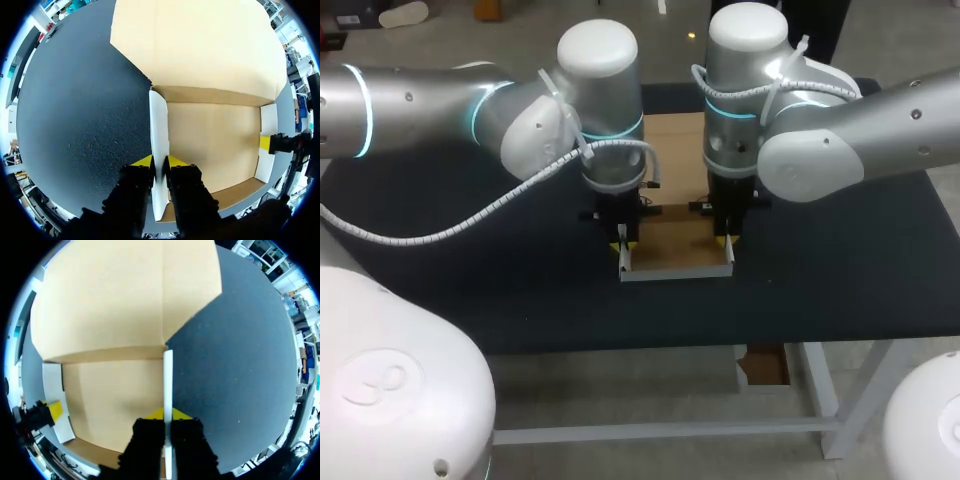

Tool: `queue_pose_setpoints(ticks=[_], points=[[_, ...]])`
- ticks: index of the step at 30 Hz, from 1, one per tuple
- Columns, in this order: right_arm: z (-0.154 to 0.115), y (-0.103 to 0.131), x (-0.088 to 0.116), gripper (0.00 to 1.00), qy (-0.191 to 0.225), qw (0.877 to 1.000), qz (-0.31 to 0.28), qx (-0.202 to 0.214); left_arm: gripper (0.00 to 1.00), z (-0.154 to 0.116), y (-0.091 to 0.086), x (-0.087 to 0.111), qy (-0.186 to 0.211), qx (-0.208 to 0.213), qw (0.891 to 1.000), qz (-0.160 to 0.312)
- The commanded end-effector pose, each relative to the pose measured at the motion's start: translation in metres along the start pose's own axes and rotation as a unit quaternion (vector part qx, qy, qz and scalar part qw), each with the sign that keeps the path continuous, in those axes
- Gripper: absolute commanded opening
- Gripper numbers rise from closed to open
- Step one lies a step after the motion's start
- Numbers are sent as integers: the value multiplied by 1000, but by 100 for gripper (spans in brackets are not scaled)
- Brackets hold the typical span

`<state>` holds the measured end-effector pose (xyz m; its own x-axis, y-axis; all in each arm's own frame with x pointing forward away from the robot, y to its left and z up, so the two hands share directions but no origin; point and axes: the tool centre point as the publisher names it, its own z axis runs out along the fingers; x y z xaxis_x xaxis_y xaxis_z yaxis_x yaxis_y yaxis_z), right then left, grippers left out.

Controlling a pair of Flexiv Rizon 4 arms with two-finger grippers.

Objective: Assemble the packaging by folding the flat box into shape, placing the metal phone stand inside, and closing the box properly

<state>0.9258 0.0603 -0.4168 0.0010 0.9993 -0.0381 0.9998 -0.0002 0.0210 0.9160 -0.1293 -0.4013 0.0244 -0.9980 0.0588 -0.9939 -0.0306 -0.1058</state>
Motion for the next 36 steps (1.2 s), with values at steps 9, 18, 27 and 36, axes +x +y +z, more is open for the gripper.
queue_pose_setpoints(ticks=[9, 18, 27, 36], points=[[0, 0, 3, 0, 0, 1000, -1, 2, 18, 20, 0, 4, 18, -1, 1000, 5], [0, 0, 3, 0, 0, 1000, -1, 2, 26, 20, 1, 5, 27, -3, 1000, 11], [0, 0, 3, 0, 0, 1000, -1, 2, 3, 18, 1, 5, 23, 0, 1000, 8], [0, 0, 3, 0, 0, 1000, -1, 2, 0, 24, 1, 7, 10, -1, 1000, 5]])
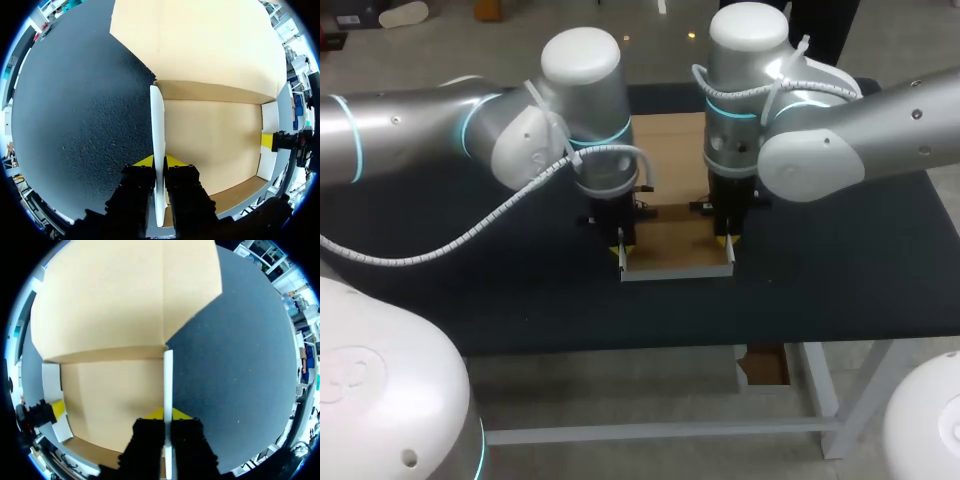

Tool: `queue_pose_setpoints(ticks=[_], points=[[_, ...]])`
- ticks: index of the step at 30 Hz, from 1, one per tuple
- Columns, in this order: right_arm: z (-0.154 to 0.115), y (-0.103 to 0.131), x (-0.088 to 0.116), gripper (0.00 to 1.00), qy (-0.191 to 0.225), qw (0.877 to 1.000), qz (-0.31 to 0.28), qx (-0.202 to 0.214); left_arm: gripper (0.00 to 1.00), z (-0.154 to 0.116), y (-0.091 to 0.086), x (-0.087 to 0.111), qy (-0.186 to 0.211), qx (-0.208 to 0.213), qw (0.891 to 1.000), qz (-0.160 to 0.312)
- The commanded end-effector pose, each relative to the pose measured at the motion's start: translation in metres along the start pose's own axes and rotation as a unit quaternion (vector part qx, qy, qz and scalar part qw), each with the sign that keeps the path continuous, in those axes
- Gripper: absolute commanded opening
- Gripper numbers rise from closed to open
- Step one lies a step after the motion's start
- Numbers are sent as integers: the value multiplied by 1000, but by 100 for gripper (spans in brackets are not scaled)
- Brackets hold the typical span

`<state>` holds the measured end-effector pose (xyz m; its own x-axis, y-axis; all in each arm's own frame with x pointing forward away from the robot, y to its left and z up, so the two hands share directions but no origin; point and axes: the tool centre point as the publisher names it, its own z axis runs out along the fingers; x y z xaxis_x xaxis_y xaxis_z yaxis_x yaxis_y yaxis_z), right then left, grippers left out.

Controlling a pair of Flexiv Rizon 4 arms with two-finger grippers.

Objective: Assemble the packaging by folding the flat box into shape, placing the metal phone stand inside, and closing the box properly

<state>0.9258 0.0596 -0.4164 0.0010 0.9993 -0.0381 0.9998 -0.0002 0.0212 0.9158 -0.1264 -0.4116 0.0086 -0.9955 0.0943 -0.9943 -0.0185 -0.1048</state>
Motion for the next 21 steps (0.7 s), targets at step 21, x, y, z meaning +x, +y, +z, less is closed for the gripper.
queue_pose_setpoints(ticks=[21], points=[[0, 0, 4, 0, -1, 1000, -1, 2, 25, 2, -2, 8, 18, -7, 1000, 5]])
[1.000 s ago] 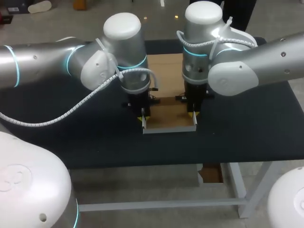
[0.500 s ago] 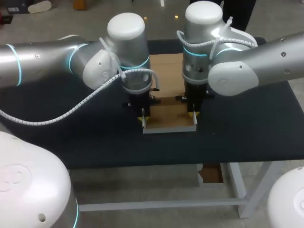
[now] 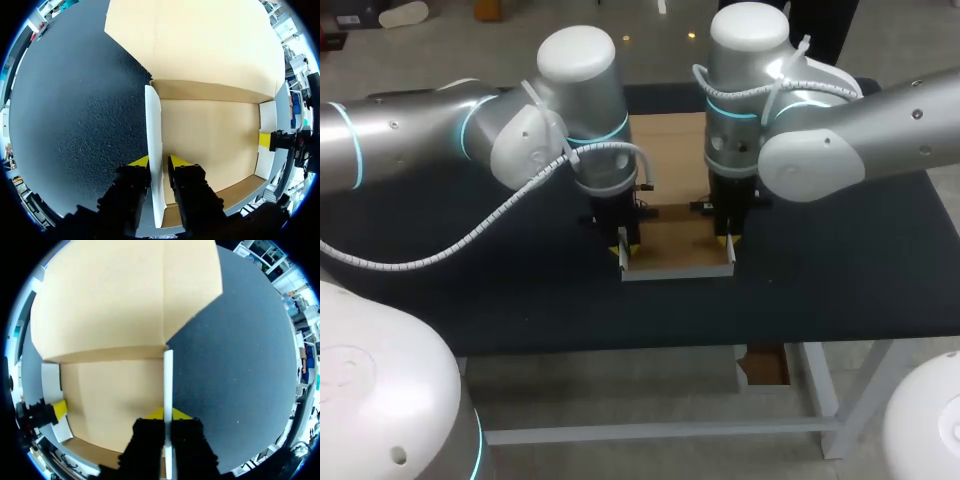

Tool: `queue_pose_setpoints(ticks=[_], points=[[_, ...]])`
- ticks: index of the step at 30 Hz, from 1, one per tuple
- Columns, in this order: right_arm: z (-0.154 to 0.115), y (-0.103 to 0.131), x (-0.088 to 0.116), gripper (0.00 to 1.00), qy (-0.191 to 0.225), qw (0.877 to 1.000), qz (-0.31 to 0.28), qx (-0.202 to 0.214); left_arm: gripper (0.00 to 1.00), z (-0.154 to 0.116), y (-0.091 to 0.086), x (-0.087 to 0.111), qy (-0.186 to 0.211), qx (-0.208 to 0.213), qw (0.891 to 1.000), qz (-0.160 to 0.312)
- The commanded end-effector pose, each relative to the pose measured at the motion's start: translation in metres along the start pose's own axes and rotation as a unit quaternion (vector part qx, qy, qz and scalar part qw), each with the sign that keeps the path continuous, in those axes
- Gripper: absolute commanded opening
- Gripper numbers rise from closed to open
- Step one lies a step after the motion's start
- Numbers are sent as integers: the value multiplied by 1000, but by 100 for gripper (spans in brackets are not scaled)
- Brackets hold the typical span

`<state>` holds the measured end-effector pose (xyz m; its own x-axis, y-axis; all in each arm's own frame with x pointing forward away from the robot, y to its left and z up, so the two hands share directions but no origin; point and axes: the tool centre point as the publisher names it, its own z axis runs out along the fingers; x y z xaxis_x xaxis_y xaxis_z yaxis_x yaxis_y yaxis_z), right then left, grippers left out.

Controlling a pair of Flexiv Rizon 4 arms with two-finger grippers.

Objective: Assemble the packaging by folding the flat box into shape, placing the metal phone stand inside, and closing the box properly

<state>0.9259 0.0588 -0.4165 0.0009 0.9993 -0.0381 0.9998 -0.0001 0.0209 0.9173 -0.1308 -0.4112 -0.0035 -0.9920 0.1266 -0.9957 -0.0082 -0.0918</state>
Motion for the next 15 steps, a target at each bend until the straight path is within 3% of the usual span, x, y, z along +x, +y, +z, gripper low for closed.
queue_pose_setpoints(ticks=[1, 15], points=[[0, 0, 5, 0, 0, 1000, -1, 2, 25, 1, -1, 3, 2, 1, 1000, 0], [0, 0, 5, 0, 0, 1000, -1, 2, 19, -4, -2, 2, 6, 4, 1000, -3]])
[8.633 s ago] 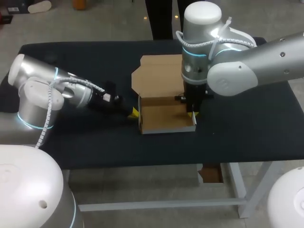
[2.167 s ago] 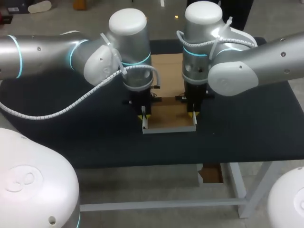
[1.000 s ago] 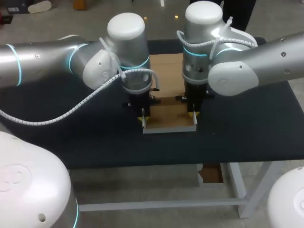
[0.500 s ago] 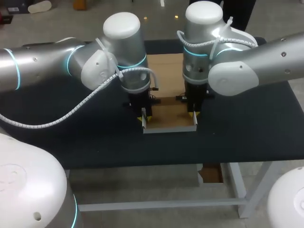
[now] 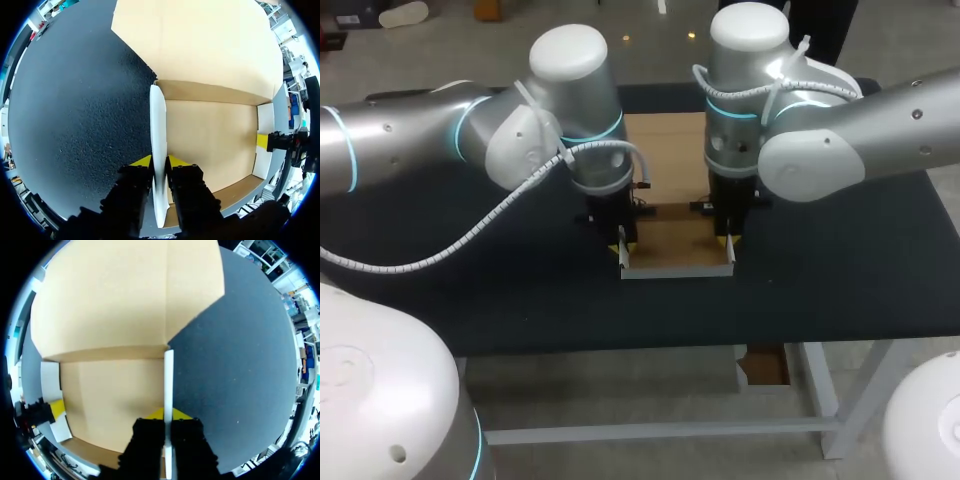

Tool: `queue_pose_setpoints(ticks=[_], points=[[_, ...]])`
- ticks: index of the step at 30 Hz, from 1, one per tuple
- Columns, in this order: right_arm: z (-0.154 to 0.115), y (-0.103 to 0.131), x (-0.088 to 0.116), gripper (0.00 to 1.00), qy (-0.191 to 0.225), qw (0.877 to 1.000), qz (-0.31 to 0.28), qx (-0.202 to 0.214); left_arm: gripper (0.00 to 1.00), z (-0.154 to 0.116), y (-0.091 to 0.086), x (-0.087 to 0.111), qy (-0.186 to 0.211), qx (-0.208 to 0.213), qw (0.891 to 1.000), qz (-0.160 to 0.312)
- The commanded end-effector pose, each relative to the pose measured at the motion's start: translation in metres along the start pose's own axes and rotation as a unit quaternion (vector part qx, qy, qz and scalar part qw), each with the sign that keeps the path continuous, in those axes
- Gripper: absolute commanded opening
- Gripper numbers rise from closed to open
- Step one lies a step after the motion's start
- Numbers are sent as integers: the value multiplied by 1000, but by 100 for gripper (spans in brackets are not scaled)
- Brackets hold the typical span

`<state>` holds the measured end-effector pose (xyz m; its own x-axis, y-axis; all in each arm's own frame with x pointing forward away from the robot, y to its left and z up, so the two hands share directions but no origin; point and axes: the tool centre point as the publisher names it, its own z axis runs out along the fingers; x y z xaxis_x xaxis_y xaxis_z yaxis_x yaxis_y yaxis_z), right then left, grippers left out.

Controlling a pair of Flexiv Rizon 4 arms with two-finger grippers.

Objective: Assemble the packaging by folding the flat box into shape, placing the metal phone stand inside, and closing the box properly

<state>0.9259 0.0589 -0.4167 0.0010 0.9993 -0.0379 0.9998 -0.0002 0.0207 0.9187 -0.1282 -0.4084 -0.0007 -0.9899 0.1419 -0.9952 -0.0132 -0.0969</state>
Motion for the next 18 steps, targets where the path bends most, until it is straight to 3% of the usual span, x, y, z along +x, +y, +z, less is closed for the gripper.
queue_pose_setpoints(ticks=[1, 4, 8, 18], points=[[0, 0, 4, 0, -1, 1000, -1, 1, 19, -1, -1, 4, 0, 1, 1000, -1], [0, 0, 4, 0, -1, 1000, -1, 1, 16, -2, -1, 3, 1, 1, 1000, -2], [0, 0, 4, 0, -1, 1000, -1, 1, 0, -2, -2, 3, -9, 4, 1000, -8], [0, 0, 4, 0, -1, 1000, -1, 1, 0, 7, 0, 3, -37, 14, 999, -13]])
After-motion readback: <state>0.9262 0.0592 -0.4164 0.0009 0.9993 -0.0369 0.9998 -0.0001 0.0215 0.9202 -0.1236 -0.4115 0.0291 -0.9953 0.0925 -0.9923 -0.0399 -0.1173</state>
